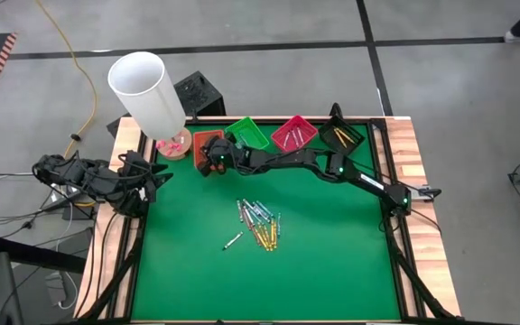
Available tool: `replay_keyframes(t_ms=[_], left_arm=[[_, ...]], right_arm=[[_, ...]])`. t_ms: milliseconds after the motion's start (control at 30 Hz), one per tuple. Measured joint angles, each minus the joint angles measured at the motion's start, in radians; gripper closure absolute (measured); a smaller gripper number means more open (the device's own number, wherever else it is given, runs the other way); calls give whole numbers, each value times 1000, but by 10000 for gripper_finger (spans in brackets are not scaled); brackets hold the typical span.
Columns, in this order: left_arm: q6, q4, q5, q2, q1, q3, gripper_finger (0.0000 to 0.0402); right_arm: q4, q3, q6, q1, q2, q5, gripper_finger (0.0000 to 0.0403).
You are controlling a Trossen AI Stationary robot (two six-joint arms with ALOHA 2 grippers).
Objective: Sort crayons
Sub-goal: Put the brown crayon into the orange bin, then put the blue/green crayon into the green bin
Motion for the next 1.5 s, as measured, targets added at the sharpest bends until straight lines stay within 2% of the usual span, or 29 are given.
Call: replay_keyframes(t_ms=[333,700,1067,1200,1400,1500], left_arm=[[0,0,-1,0,0,0,210],[0,0,-1,0,0,0,210],[0,0,-1,0,0,0,210],[0,0,-1,0,0,0,210],[0,0,-7,0,0,0,210],[0,0,-8,0,0,0,210]], right_arm=[[-29,0,-1,-1,0,0,391],[-29,0,-1,-1,0,0,303],[-68,57,-52,6,-29,-30,290],[-187,121,-105,17,-42,-31,290],[-478,238,-217,47,-72,-31,290],[-573,223,-244,72,-103,-31,290]])
